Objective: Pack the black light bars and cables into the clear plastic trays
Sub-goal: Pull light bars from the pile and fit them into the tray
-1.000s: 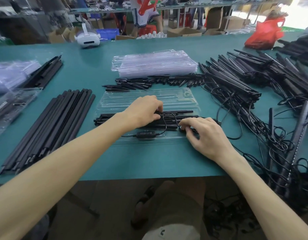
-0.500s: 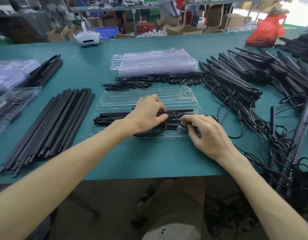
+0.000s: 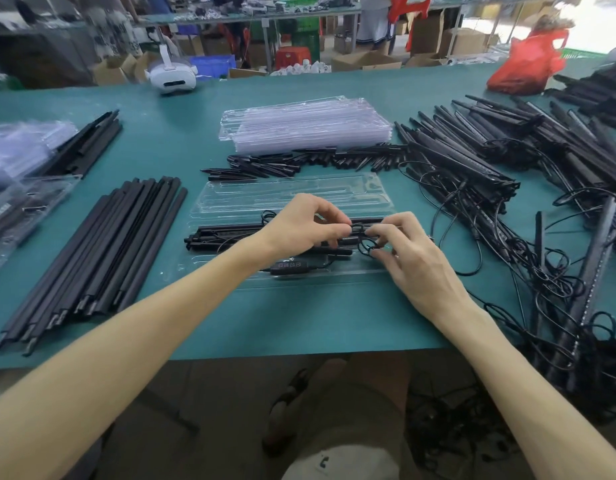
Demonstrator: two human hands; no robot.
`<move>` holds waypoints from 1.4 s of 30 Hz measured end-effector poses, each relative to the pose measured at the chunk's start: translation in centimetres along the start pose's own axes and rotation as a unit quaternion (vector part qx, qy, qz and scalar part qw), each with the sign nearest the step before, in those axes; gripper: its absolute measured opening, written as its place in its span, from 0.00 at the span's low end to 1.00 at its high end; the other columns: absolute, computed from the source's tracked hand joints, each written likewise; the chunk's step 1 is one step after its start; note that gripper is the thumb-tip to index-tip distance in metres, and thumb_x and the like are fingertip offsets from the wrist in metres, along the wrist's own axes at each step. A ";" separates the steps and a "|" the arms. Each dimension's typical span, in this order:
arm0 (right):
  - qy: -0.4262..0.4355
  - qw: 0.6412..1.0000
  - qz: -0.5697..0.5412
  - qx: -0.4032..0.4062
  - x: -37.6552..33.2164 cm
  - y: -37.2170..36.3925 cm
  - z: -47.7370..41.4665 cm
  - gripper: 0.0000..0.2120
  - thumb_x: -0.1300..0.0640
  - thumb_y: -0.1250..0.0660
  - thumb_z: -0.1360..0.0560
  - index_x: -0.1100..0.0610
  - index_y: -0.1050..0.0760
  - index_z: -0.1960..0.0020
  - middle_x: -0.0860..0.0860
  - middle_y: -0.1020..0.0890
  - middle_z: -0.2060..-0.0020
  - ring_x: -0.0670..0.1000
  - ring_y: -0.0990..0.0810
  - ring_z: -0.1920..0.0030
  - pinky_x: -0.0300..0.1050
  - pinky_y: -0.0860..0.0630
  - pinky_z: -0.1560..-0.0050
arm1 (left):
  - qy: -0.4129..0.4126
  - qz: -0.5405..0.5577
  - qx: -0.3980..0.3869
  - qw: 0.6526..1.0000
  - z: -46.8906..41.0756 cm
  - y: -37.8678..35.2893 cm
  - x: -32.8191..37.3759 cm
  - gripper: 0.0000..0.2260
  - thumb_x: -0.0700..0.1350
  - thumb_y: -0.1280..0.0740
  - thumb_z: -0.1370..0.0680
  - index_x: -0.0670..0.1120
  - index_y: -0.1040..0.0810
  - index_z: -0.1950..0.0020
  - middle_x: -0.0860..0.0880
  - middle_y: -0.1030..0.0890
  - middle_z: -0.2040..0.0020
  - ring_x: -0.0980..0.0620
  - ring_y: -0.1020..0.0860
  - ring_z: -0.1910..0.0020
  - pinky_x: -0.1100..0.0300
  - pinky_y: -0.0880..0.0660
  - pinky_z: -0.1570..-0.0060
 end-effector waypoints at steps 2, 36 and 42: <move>0.009 0.999 0.034 0.019 -0.1 0.3 0.0 0.10 0.63 0.29 0.23 0.60 0.21 0.42 0.53 0.24 0.48 0.55 0.22 0.53 0.54 0.22 0.53 | -0.009 0.000 -0.032 0.999 0.2 -0.7 0.3 0.03 0.39 0.27 0.22 0.46 0.18 0.55 0.56 0.18 0.69 0.58 0.20 0.68 0.69 0.28 0.66; -0.007 0.998 -0.039 0.054 0.2 1.0 0.1 0.05 0.59 0.31 0.22 0.60 0.24 0.51 0.52 0.21 0.50 0.55 0.24 0.50 0.51 0.24 0.51 | -0.019 -0.167 0.009 0.986 0.6 -4.3 0.0 0.10 0.46 0.22 0.29 0.55 0.22 0.60 0.56 0.17 0.61 0.54 0.19 0.58 0.53 0.22 0.51; -0.002 0.998 -0.043 0.036 0.0 0.8 0.1 0.04 0.58 0.32 0.22 0.59 0.25 0.52 0.50 0.23 0.53 0.53 0.26 0.53 0.49 0.25 0.54 | -0.054 -0.120 -0.010 0.991 1.0 -3.8 0.4 0.08 0.42 0.22 0.28 0.50 0.20 0.56 0.60 0.20 0.64 0.68 0.24 0.67 0.75 0.32 0.63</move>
Point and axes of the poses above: each hand's wrist, its own z-axis away from the middle knuckle, its own y-axis out of the back of the hand, x = y × z, the point moved 9 cm from there along -z, towards the middle knuckle
